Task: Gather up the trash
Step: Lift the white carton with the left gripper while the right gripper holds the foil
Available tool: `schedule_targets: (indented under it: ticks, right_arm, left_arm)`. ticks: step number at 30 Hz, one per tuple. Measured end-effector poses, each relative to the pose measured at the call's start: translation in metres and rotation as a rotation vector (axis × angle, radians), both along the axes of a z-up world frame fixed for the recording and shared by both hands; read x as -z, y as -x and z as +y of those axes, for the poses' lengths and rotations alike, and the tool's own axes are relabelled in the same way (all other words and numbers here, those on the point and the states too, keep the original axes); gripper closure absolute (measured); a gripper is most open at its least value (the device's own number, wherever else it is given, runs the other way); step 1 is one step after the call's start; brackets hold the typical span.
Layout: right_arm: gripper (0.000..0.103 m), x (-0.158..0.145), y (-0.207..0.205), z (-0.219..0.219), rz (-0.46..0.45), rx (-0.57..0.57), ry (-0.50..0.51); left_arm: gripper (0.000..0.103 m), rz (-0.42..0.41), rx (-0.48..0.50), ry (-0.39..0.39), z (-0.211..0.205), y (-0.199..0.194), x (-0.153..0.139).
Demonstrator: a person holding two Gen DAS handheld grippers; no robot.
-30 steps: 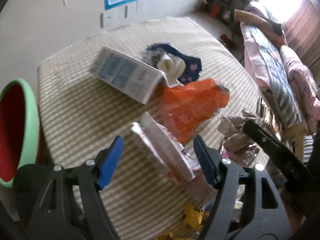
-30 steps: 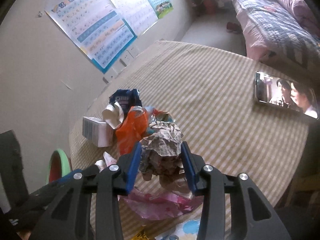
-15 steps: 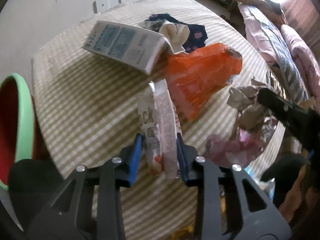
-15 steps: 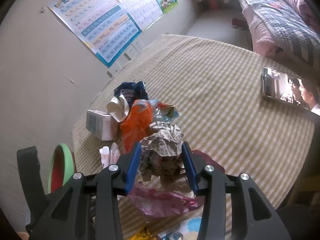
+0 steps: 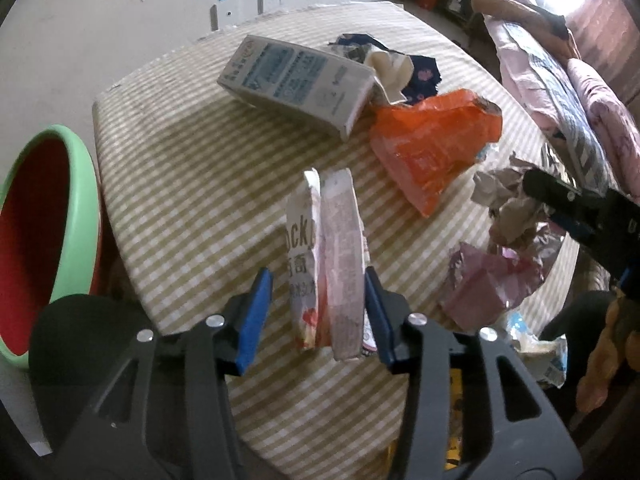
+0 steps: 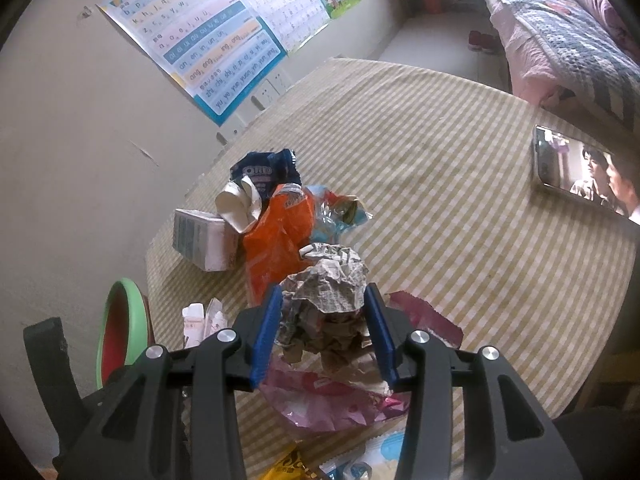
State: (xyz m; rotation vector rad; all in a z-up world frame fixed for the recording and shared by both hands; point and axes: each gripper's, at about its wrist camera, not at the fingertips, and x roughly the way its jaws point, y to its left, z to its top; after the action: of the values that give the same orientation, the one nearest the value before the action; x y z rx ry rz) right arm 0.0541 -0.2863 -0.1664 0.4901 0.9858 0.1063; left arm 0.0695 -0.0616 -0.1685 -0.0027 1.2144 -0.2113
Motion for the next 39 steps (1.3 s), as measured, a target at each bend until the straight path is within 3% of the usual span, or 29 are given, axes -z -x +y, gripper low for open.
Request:
schedule_targets:
  ticks: [11,14,19,31,39]
  right_arm:
    - [0.060,0.002,0.000,0.001,0.005,-0.005,0.006]
    - [0.060,0.003,0.000,0.001,0.005,-0.006,0.006]
    - [0.060,0.004,0.000,0.001,0.005,-0.010,0.005]
    - [0.061,0.002,0.001,0.008,-0.002,-0.029,0.026]
    - [0.060,0.000,0.004,0.018,-0.007,-0.069,0.059]
  left_arm:
    - [0.056,0.011,0.015,-0.013,-0.008,-0.007,0.007]
    - [0.065,0.010,0.012,-0.012,-0.008,-0.008,0.007]
    - [0.070,-0.007,-0.001,-0.014,-0.004,-0.007,0.005]
    - [0.071,-0.178,-0.070,-0.014,0.023,0.014,-0.042]
    - [0.071,-0.226,-0.092,-0.008,0.033,0.019,-0.059]
